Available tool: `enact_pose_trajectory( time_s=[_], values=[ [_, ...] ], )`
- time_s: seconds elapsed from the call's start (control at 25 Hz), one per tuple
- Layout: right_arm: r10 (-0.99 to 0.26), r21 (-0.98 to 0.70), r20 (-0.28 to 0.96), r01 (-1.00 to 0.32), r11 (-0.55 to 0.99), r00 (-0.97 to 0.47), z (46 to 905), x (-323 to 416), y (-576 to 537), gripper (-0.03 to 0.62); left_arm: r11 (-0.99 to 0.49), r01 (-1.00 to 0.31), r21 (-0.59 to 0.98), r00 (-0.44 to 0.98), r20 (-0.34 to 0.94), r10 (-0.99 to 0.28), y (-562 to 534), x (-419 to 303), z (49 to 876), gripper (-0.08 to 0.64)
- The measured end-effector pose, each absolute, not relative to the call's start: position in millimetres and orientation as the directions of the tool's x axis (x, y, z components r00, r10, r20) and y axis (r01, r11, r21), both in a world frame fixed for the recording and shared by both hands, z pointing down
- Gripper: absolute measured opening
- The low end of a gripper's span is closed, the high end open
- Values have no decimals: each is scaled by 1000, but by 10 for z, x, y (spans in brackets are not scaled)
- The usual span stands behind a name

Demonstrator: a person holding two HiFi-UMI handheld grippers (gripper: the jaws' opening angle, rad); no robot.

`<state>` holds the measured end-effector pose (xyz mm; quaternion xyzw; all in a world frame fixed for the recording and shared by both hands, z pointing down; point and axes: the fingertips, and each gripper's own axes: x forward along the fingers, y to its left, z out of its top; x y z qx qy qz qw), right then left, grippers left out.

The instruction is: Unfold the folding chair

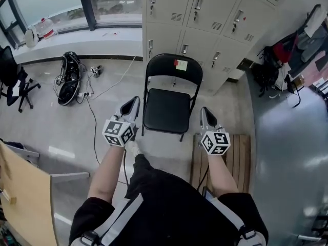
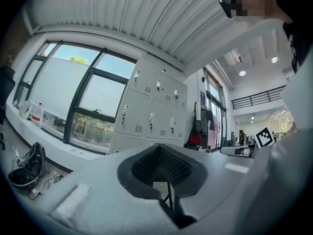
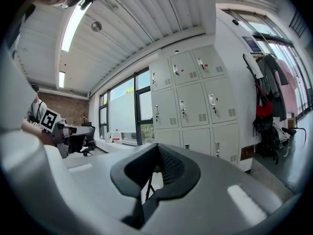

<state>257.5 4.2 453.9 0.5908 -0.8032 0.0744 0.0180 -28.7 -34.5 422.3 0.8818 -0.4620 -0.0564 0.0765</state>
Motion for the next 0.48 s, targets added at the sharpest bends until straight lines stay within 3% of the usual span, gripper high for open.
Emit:
enact_pose_trajectory(
  time_s=[0.48],
  values=[
    [-958, -191, 81, -948, 255, -274, 4491, 2888, 724, 3, -481, -821, 307, 486, -68, -872, 374, -478, 4178, 5]
  ],
)
